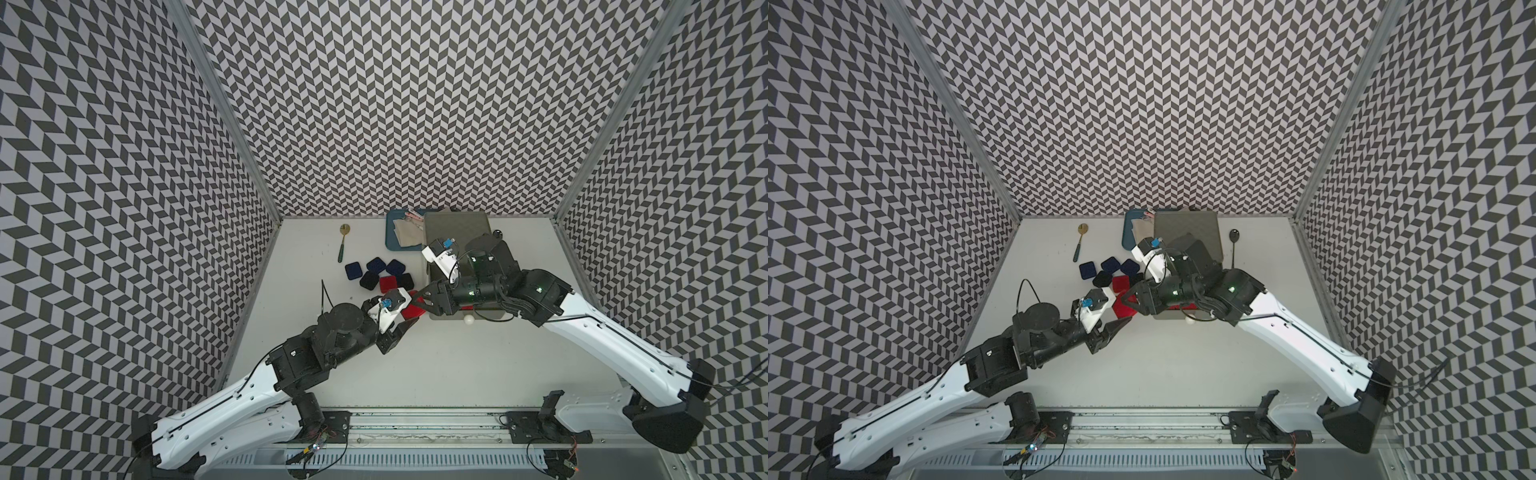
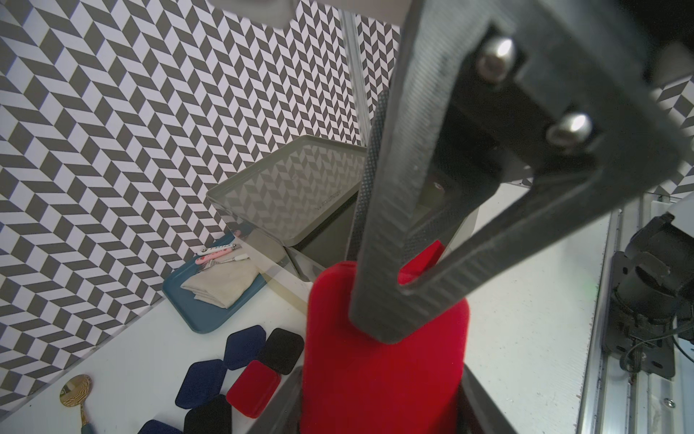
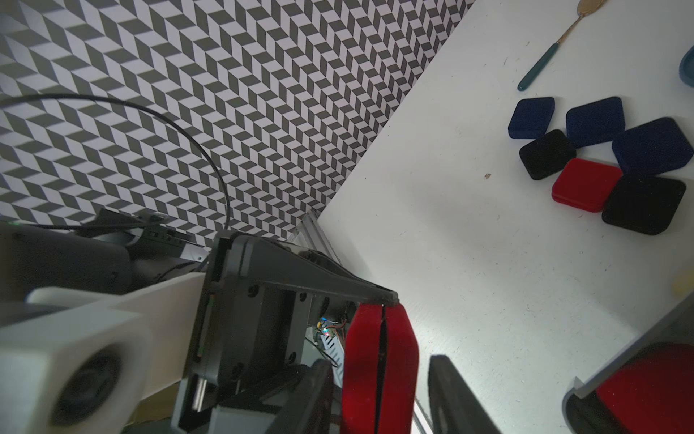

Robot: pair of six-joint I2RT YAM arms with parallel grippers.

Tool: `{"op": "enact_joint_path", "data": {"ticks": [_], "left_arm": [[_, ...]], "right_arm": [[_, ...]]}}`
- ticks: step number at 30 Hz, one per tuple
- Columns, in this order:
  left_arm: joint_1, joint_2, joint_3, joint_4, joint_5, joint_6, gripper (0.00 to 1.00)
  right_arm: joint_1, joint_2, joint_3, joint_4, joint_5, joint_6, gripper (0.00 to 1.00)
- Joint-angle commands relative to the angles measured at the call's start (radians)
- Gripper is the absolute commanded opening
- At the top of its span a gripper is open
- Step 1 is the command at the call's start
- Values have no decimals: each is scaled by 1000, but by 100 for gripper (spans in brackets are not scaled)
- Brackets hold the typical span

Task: Place the brooch boxes into the drawer by color
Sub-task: Place the brooch box in the drawer.

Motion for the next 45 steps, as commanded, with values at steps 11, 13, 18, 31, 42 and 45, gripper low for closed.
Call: {"op": "enact_joint_path", "data": {"ticks": [11,13,18,31,42,45], "left_arm": [[-6,-4,27,36,-26,19,46],[-6,-1,29,35,-34,21,53],[-6,-2,28,49,-43,8,99],[0,-73,-39,88,-212,-67,100],[9,-79,-69,64,-213,-106,100],[15,-84,-89,70,-209,-105,100]], "right_arm": [[8,19,-3,48,-3,4,22],[8,19,-4,50,-2,7,20],[-4,3,-16,68,5,18,18],[-310,-215,-250,160,-22,84,16],[-432,-227,-354,238,-17,106,16],[-449,-204,-376,264,-42,109,16]]}}
